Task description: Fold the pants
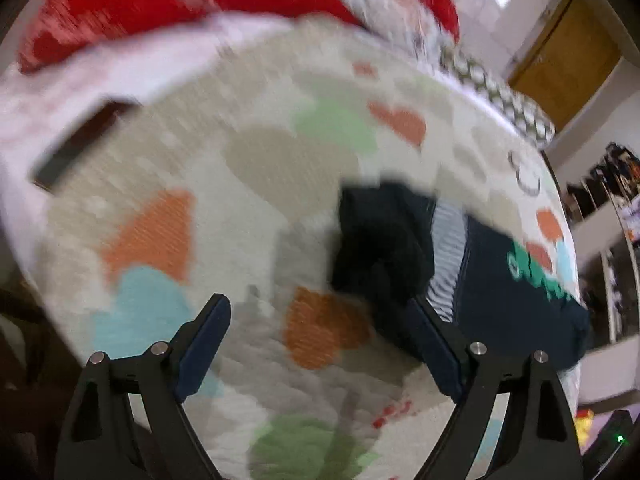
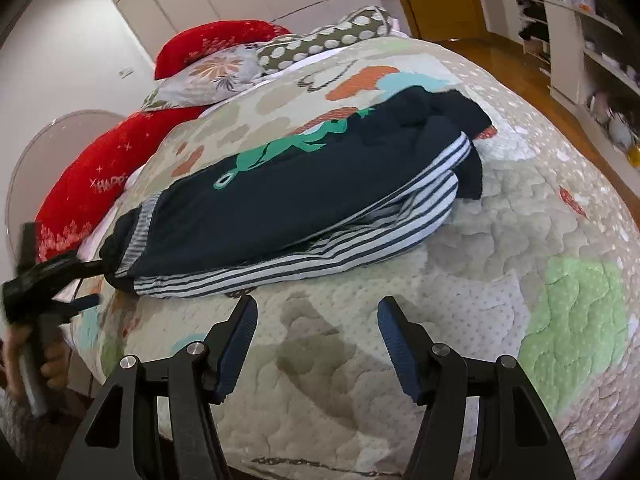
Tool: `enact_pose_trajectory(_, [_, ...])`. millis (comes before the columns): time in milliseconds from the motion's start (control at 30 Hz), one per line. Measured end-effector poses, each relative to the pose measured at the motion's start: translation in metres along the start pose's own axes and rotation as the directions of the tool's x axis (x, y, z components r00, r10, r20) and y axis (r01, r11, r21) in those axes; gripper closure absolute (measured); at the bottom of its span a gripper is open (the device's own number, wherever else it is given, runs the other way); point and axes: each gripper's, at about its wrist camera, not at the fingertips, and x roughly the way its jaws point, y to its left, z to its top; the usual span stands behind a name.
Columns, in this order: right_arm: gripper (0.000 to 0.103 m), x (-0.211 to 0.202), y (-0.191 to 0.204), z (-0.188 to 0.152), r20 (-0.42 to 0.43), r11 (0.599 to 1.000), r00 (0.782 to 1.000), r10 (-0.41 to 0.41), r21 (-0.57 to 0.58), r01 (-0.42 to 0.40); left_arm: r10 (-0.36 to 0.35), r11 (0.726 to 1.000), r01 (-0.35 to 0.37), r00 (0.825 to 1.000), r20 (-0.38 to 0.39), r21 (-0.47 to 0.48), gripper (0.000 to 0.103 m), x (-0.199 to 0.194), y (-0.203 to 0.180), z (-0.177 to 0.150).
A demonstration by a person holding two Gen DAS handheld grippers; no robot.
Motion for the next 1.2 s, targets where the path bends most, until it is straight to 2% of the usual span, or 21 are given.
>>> enact_pose_trajectory(100, [0.036,0.001,-0.002,0.001,0.0,1.0,1.0,-0.004,0.008,0.004,-0.012,1.0,0.013,0.999,0.046,-0.02,0.014,-0.012,0.009,0.008])
enact_pose_trajectory(200, [0.036,0.0,0.001,0.001,0.0,1.0,1.0,-0.018,-0.006,0.018,-0.075,0.995,0.075,0.997,-0.006,-0.06,0.014,0.001,0.015,0.014])
enact_pose_trajectory(300, [0.036,-0.002,0.003,-0.001,0.004,0.999,0.999,-0.032,-0.021,0.032,-0.158,0.985,0.153,0.986,-0.058,-0.078,0.014,0.025,0.007,0.023])
enact_pose_trajectory(367, [0.036,-0.006,0.004,-0.001,0.014,0.999,0.999,-0.04,-0.031,0.041,-0.143,0.989,0.14,0.988,-0.061,-0.054,0.018,0.033,-0.008,0.021])
enact_pose_trajectory(400, [0.036,-0.009,0.004,-0.001,0.02,0.999,0.999,-0.04,-0.035,0.041,-0.136,0.99,0.133,0.989,-0.065,-0.038,0.04,0.037,-0.013,0.025])
enact_pose_trajectory(433, [0.036,-0.012,0.003,0.0,0.025,0.999,0.999,-0.034,-0.04,0.035,-0.127,0.992,0.125,0.988,-0.088,-0.023,0.057,0.043,-0.019,0.027])
enact_pose_trajectory(467, [0.036,-0.019,0.002,0.002,0.038,0.998,0.999,-0.028,-0.046,0.03,-0.134,0.991,0.133,0.983,-0.122,-0.019,0.083,0.049,-0.023,0.027])
enact_pose_trajectory(500, [0.036,-0.026,0.0,0.004,0.059,0.998,0.998,-0.027,-0.05,0.03,-0.148,0.989,0.145,0.98,-0.131,-0.03,0.085,0.05,-0.025,0.027])
enact_pose_trajectory(567, [0.036,-0.044,-0.008,0.014,0.113,0.998,0.993,-0.026,-0.046,0.031,-0.116,0.993,0.115,0.987,-0.109,-0.014,0.084,0.045,-0.028,0.025])
enact_pose_trajectory(633, [0.036,-0.059,-0.02,0.027,0.155,0.999,0.987,-0.034,-0.025,0.038,-0.102,0.995,0.102,0.99,-0.092,-0.001,0.08,0.042,-0.032,0.023])
enact_pose_trajectory(667, [0.036,-0.062,-0.025,0.032,0.163,0.999,0.986,-0.038,-0.016,0.041,-0.099,0.995,0.099,0.991,-0.091,-0.001,0.066,0.042,-0.033,0.022])
enact_pose_trajectory(700, [0.036,-0.065,-0.032,0.039,0.171,0.999,0.984,-0.048,-0.002,0.049,-0.096,0.995,0.097,0.991,-0.098,0.001,0.041,0.043,-0.035,0.021])
enact_pose_trajectory(767, [0.036,-0.066,-0.042,0.052,0.177,0.998,0.982,-0.059,0.022,0.056,-0.093,0.996,0.092,0.989,-0.117,-0.01,0.023,0.05,-0.037,0.02])
enact_pose_trajectory(800, [0.036,-0.064,-0.047,0.06,0.172,0.998,0.983,-0.058,0.036,0.053,-0.098,0.995,0.097,0.985,-0.139,-0.02,0.023,0.055,-0.039,0.021])
enact_pose_trajectory(833, [0.036,-0.063,-0.048,0.064,0.169,0.998,0.984,-0.058,0.042,0.052,-0.113,0.994,0.111,0.982,-0.151,-0.022,0.024,0.058,-0.042,0.022])
enact_pose_trajectory(867, [0.036,-0.06,-0.051,0.07,0.167,0.997,0.984,-0.064,0.049,0.056,-0.135,0.991,0.134,0.978,-0.157,-0.02,0.041,0.06,-0.045,0.024])
enact_pose_trajectory(900, [0.036,-0.056,-0.052,0.075,0.167,0.996,0.983,-0.075,0.052,0.067,-0.131,0.991,0.133,0.979,-0.158,0.001,0.073,0.061,-0.05,0.026])
enact_pose_trajectory(933, [0.036,-0.053,-0.054,0.08,0.17,0.995,0.981,-0.093,0.054,0.085,-0.093,0.995,0.099,0.983,-0.158,0.03,0.082,0.062,-0.054,0.027])
enact_pose_trajectory(1000, [0.036,-0.045,-0.058,0.09,0.164,0.99,0.977,-0.134,0.065,0.125,-0.092,0.994,0.099,0.984,-0.153,0.037,0.086,0.061,-0.057,0.029])
enact_pose_trajectory(1133, [0.039,-0.02,-0.065,0.108,0.111,0.985,0.98,-0.167,0.072,0.159,-0.1,0.994,0.106,0.986,-0.132,0.038,0.087,0.052,-0.057,0.027])
enact_pose_trajectory(1200, [0.073,-0.007,-0.063,0.113,0.089,0.984,0.98,-0.177,0.032,0.174,-0.115,0.993,0.119,0.984,-0.138,0.023,0.087,0.048,-0.052,0.027])
